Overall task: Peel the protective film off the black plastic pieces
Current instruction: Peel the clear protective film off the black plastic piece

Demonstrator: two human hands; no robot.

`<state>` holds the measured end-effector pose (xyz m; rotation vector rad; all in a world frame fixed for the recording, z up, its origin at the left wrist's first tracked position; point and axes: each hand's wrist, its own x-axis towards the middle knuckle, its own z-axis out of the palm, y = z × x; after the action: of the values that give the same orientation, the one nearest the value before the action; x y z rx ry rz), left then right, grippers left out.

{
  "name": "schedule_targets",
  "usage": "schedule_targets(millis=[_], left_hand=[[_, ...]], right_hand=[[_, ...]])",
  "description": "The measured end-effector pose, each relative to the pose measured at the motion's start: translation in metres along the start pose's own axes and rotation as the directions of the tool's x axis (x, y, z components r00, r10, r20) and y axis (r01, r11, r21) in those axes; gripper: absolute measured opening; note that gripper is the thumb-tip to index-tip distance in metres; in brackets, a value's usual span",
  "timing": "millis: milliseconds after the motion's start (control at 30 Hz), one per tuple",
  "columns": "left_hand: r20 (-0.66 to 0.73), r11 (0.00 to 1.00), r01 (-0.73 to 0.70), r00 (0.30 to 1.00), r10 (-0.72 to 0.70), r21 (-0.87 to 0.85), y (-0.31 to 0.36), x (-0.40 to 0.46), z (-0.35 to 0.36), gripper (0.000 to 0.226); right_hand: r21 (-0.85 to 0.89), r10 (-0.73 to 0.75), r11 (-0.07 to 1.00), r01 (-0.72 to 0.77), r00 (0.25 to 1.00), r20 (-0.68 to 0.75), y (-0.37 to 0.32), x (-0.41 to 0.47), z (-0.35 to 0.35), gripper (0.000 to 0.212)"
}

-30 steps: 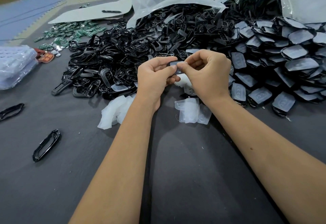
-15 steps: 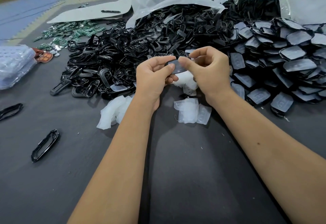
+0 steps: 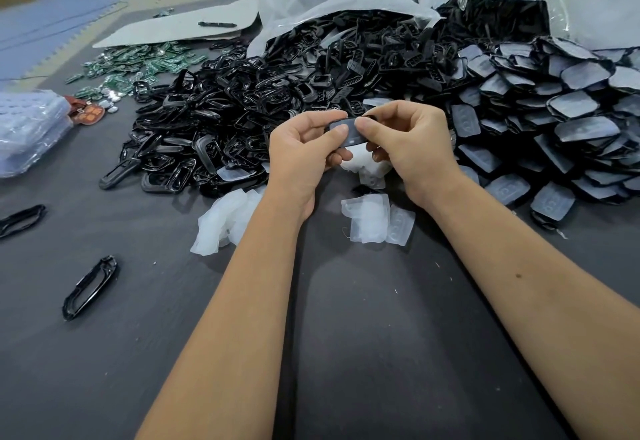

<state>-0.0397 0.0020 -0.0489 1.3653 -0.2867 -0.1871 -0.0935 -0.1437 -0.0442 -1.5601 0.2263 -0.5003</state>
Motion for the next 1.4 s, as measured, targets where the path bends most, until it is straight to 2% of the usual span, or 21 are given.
schedule_targets(millis=[300,533,633,800,933,1033,1200,1400], left_hand=[[-0.007,0.999,-0.033,0.999,0.034,0.041,-0.0031,0.0005,0.0009,0.018],[-0.015,0.999,-0.039,0.999,0.039,0.035,-0.0034,0.0009,0.0013,0.018],[0.006,0.998,-0.052,0.999,0.051,0.032,-0.0036,0.0003,0.0014,0.018],[0.007,0.998,-0.058,0.998,0.058,0.034,-0.0042,0.0012,0.0025,0.02],[-0.017,0.995,-0.08,0.997,0.081,0.056,-0.0039,0.0022,0.0026,0.019],[-0.029,0.992,-0.095,0.995,0.098,0.081,-0.0038,0.0019,0.0029,0.02],[-0.044,0.99,-0.097,0.994,0.102,0.105,-0.0044,0.0026,0.0,0.02],[-0.036,0.995,-0.062,0.997,0.065,0.078,-0.0045,0.0032,-0.0041,0.02]], right_hand=[[-0.019,-0.004,1.0,0.003,1.0,-0.022,0.0012,0.0015,0.0019,0.015],[-0.156,-0.127,0.98,0.123,0.992,-0.011,0.0042,-0.0005,0.0074,0.008],[-0.108,-0.111,0.988,0.111,0.994,0.013,0.0031,-0.0008,0.0074,0.01],[-0.002,0.009,1.0,-0.009,1.0,0.002,0.0011,0.0009,0.0048,0.009],[0.049,-0.016,0.999,0.015,1.0,0.018,0.003,0.0002,0.0053,0.008],[0.012,-0.044,0.999,0.044,0.999,0.004,0.0051,0.0003,0.0062,0.011],[-0.179,-0.174,0.969,0.171,0.985,-0.004,0.0081,0.002,0.007,0.011],[-0.175,-0.203,0.96,0.217,0.975,0.093,0.0068,0.0001,0.0049,0.023]])
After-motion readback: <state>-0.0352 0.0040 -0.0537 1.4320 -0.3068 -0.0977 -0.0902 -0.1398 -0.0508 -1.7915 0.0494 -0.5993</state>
